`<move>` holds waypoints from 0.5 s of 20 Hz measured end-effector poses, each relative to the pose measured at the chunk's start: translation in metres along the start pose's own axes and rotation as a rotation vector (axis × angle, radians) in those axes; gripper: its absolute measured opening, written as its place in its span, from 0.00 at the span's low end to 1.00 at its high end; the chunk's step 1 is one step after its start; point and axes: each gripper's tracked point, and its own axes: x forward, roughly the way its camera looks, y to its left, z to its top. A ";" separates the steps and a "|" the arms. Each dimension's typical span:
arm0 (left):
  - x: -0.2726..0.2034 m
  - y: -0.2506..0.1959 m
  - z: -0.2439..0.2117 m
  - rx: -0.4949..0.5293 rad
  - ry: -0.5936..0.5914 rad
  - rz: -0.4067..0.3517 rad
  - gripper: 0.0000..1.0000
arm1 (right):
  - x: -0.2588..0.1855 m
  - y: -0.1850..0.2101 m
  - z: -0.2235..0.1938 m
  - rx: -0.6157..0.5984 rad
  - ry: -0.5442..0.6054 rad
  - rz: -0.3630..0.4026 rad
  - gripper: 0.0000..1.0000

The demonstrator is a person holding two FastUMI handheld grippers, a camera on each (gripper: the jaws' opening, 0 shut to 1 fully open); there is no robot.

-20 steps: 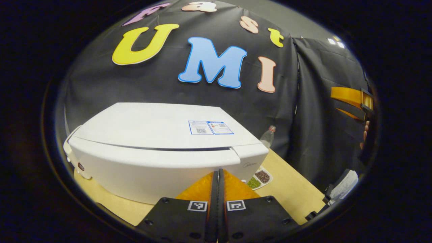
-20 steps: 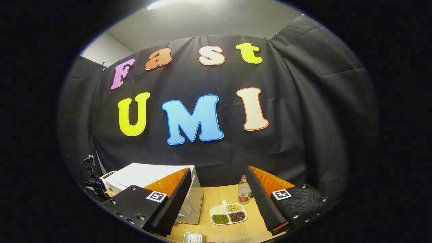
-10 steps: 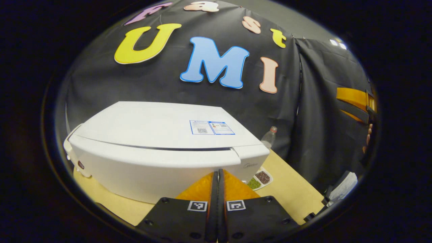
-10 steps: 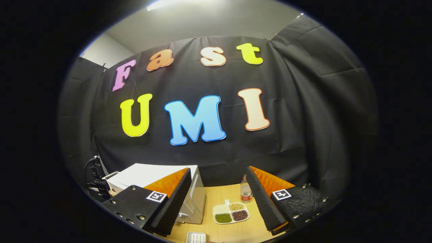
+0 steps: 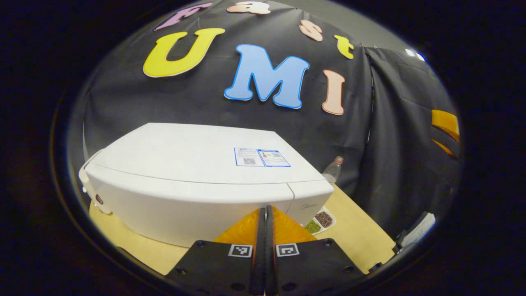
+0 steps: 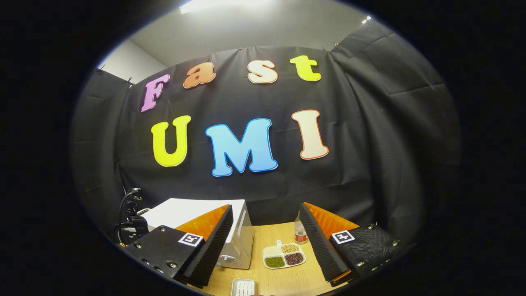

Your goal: Open the microwave oven with the left hand, put the food in, and close the microwave oven.

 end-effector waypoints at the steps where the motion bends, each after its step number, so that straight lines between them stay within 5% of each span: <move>1: -0.002 0.000 0.002 -0.004 -0.006 0.005 0.07 | -0.002 0.002 0.000 0.001 0.001 0.002 0.98; 5: -0.033 0.003 0.042 0.041 -0.102 0.054 0.07 | -0.008 0.012 0.011 -0.006 -0.019 0.016 0.98; 10: -0.129 0.003 0.130 0.087 -0.308 0.081 0.08 | -0.017 0.042 0.040 -0.030 -0.070 0.038 0.98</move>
